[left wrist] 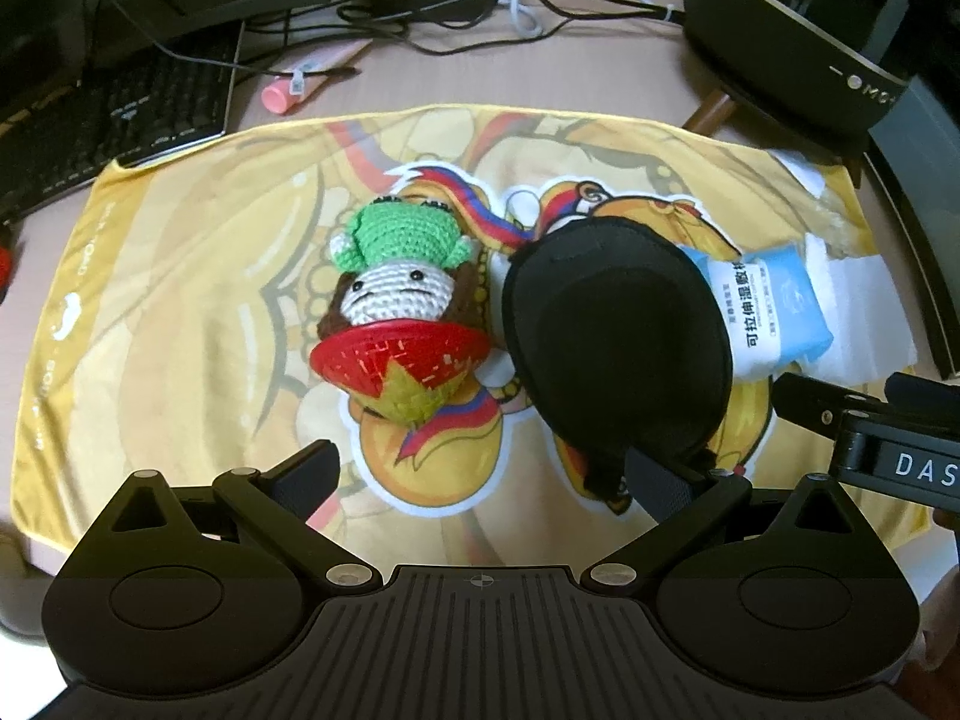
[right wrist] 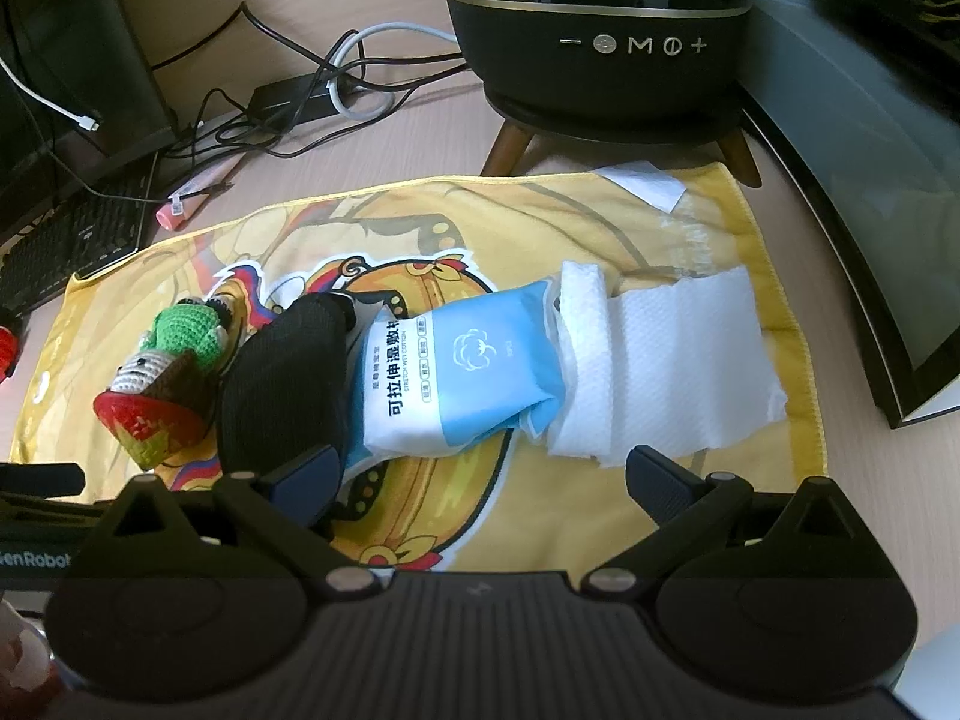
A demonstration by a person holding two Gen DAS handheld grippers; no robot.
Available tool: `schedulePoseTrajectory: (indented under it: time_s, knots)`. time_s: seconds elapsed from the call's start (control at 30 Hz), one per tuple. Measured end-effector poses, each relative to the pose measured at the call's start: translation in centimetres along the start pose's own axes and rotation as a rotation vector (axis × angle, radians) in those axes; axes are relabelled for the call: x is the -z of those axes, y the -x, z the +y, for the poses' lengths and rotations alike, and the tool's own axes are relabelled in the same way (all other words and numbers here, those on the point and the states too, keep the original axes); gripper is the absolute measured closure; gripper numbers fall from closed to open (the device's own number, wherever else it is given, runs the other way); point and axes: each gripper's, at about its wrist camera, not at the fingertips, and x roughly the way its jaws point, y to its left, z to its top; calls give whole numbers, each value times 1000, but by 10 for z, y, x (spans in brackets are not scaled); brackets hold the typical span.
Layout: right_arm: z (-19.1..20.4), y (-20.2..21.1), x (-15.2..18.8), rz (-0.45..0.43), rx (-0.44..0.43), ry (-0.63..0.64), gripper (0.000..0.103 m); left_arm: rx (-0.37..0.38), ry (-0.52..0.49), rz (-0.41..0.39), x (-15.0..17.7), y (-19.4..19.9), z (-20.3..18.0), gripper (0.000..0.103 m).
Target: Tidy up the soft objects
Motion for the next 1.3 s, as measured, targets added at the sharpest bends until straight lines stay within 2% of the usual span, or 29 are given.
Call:
schedulePoseTrajectory:
  time_s: [1.3]
  knots:
    - [4, -4, 1, 27, -2, 7, 0, 15, 0, 21, 1, -3, 6, 0]
